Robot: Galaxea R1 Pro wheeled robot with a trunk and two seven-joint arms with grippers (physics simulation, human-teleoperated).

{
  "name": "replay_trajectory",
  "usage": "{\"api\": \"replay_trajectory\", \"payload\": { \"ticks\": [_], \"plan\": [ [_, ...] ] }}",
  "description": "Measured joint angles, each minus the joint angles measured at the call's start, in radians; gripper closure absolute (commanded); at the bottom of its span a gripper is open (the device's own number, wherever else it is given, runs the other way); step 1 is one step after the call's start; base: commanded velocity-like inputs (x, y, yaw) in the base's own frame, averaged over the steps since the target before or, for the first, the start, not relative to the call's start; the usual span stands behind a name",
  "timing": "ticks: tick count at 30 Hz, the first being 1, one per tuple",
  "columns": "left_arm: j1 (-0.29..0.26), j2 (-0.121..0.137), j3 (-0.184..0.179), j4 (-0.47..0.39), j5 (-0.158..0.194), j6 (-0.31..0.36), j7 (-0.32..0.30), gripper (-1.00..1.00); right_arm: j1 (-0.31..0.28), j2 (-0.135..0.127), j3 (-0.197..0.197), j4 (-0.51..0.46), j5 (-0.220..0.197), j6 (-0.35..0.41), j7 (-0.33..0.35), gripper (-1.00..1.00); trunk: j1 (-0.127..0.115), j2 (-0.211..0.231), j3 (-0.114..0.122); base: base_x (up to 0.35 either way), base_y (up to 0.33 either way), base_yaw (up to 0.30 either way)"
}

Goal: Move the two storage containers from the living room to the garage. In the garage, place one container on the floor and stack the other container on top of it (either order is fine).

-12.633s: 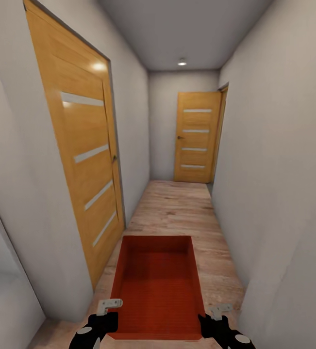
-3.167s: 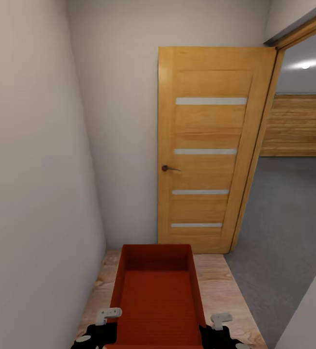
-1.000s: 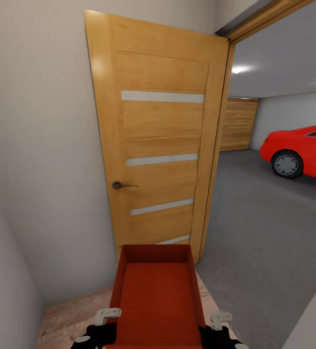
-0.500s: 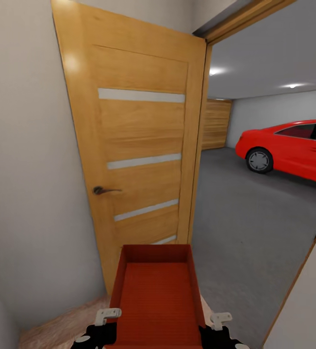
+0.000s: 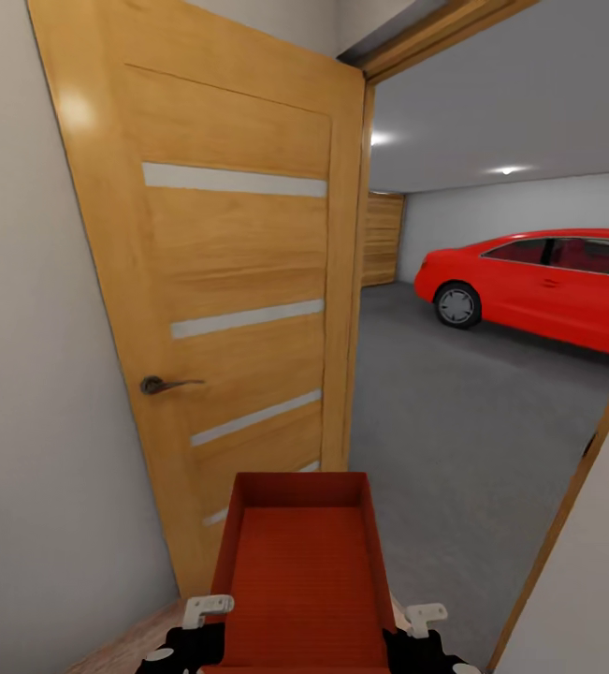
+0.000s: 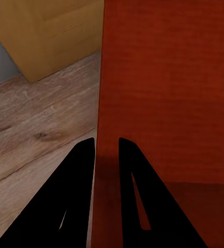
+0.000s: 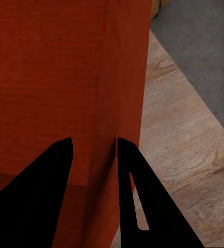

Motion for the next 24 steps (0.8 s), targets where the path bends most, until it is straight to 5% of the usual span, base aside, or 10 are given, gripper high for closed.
{"api": "replay_trajectory", "payload": {
  "ticks": [13, 24],
  "plan": [
    [0.0, -0.001, 0.0, 0.001, -0.001, -0.001, 0.0, 1.0, 0.0, -0.001, 0.0, 0.0, 0.0, 0.0, 0.0, 1.0, 0.0, 0.0, 0.0, 0.001, 0.002, -0.255],
    [0.0, -0.001, 0.0, 0.002, 0.0, -0.001, 0.0, 1.0, 0.001, -0.001, 0.0, 0.0, 0.0, 0.0, 0.0, 1.0, 0.0, 0.0, 0.0, 0.122, 0.211, -0.255]
  ]
}}
